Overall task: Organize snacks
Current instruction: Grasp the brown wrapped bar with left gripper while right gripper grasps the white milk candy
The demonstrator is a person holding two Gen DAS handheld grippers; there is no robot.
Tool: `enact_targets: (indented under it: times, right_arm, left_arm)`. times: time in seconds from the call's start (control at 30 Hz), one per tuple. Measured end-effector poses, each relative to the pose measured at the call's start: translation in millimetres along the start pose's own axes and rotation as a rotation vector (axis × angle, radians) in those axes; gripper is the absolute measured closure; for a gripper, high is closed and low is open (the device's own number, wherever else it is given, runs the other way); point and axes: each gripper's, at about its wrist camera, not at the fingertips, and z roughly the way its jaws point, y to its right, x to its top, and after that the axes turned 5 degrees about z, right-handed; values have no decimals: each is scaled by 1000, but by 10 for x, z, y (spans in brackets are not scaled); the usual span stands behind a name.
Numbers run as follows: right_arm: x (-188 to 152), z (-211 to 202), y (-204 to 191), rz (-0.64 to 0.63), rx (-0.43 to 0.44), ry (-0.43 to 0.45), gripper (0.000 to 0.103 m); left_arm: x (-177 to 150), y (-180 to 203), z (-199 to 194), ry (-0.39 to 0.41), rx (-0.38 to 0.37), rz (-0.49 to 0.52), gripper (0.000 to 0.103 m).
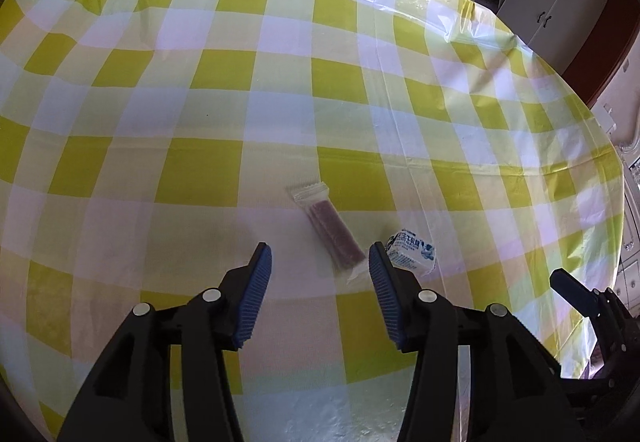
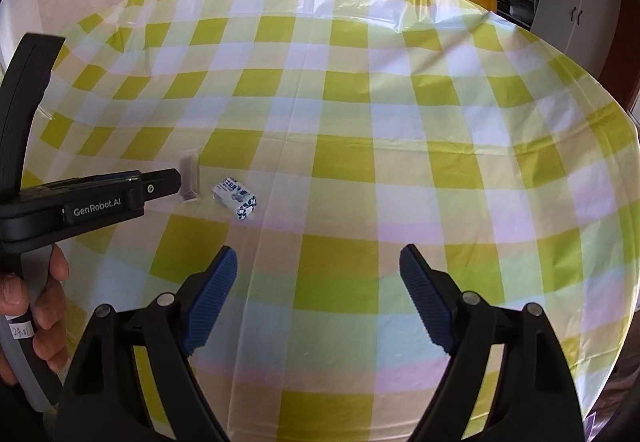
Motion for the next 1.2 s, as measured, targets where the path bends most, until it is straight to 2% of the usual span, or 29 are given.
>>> enact_targets:
  times: [0.07, 0.17, 0.23, 0.27, 0.33, 0.43, 0.7, 0.8, 0.87, 0.9, 0.97, 1.13, 1.2]
  right_arm:
    - [34, 66, -31, -40, 1, -4, 20]
    - [77, 131, -74, -86, 2, 1, 20]
    - [99, 179, -133, -128, 7, 4, 20]
    - [106, 207, -169, -151, 7, 3, 20]
    - [124, 267, -237, -189, 13, 0, 20]
    - [174, 333, -329, -216, 47, -6, 20]
    - [320, 636, -594, -237, 117, -77, 20]
    - [360, 709, -587, -202, 157, -111, 30]
    - [387, 728, -562, -166, 197, -139, 49]
    - [391, 723, -562, -162, 192, -139, 53]
    - [395, 714, -554, -145, 191, -146, 70]
    - [340, 675, -524, -101, 187, -145, 70]
    - [300, 647, -506, -80, 170, -139, 82]
  left_arm:
    - [61, 21, 120, -36, 19, -8, 55]
    - [104, 179, 201, -51, 91, 62, 57]
    - [93, 261, 235, -60, 173, 126, 78]
    - [78, 288, 241, -59, 209, 162, 81]
    - [62, 267, 220, -62, 208, 180, 87]
    - [20, 192, 172, -63, 221, 190, 88]
    - [-173, -286, -91, -46, 161, 36, 90]
    - [-228, -334, -209, -22, 144, 7, 90]
    - [-259, -322, -286, -5, 133, 4, 90]
    - [-280, -318, -324, 2, 128, 1, 90]
    - [-330, -295, -390, 11, 116, -2, 90]
    - [-450, -236, -470, 16, 88, 2, 90]
    - [-478, -201, -484, 17, 79, 7, 90]
